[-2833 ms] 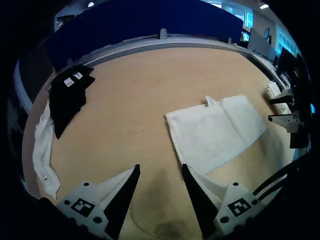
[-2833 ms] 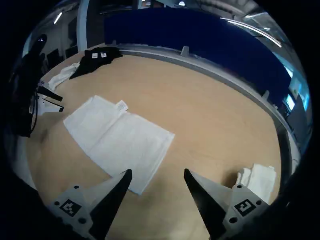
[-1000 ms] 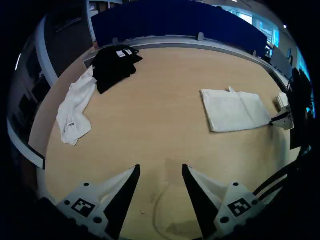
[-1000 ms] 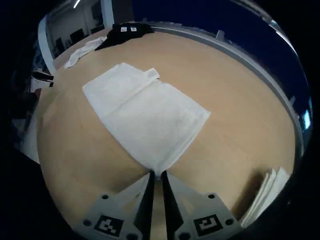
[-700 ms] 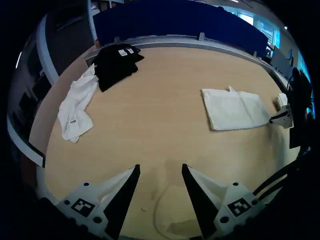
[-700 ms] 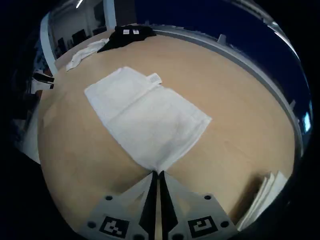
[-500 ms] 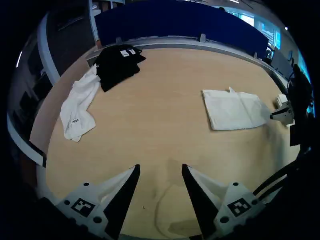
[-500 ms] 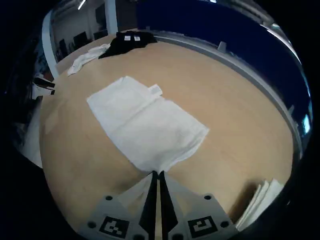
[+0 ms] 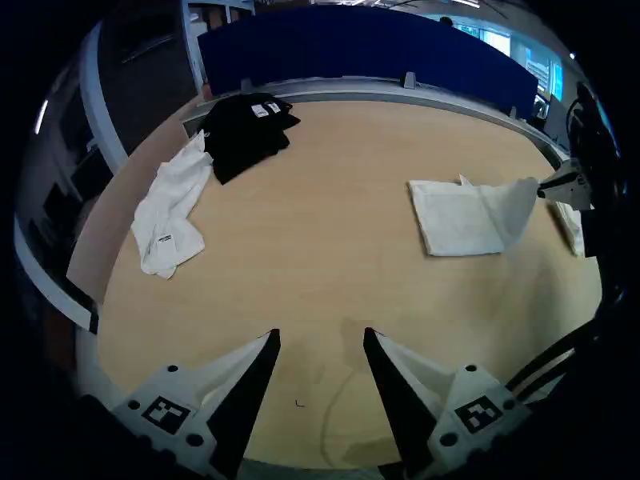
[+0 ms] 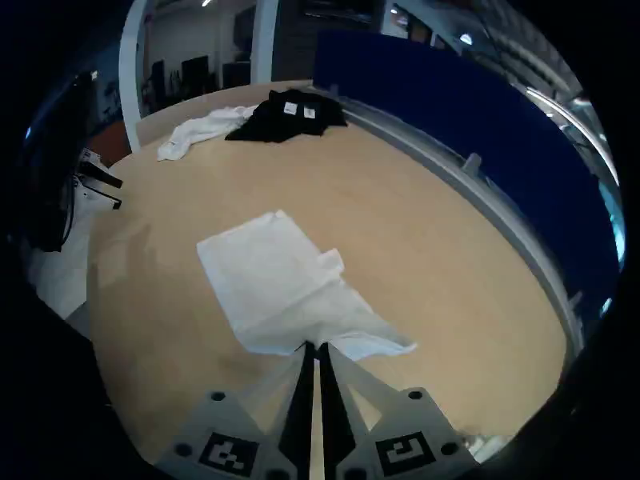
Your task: Fold towel
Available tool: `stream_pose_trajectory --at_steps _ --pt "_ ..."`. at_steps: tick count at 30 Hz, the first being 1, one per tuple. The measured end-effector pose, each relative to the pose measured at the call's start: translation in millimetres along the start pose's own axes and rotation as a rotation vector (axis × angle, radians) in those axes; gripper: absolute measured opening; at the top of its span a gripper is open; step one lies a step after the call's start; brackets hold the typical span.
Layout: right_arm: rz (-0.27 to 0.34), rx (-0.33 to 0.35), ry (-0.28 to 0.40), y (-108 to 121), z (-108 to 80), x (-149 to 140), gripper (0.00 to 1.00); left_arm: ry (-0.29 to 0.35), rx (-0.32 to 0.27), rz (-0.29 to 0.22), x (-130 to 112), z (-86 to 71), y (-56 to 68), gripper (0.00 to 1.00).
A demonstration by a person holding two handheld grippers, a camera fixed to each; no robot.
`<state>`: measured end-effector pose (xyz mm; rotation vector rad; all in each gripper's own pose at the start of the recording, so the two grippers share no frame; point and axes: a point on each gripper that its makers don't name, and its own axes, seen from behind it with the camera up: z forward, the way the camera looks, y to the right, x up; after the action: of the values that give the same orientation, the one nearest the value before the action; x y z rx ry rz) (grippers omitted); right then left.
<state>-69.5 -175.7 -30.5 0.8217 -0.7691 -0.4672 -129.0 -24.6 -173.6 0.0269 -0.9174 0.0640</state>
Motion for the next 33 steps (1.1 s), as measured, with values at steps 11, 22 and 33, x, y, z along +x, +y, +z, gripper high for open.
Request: stream_pose_trajectory --at_steps 11,22,33 --pt "-0.074 0.03 0.051 -13.8 5.4 52.4 0.04 0.009 0.0 -0.025 -7.6 -5.4 -2.7 0.77" --pt "-0.115 0.071 0.057 -33.7 19.4 71.1 0.04 0.024 0.016 -0.044 -13.0 -11.3 -10.0 0.77" --pt "-0.196 0.176 0.033 -87.0 66.7 91.3 0.04 0.043 0.032 -0.088 -19.9 -27.0 -11.8 0.76"
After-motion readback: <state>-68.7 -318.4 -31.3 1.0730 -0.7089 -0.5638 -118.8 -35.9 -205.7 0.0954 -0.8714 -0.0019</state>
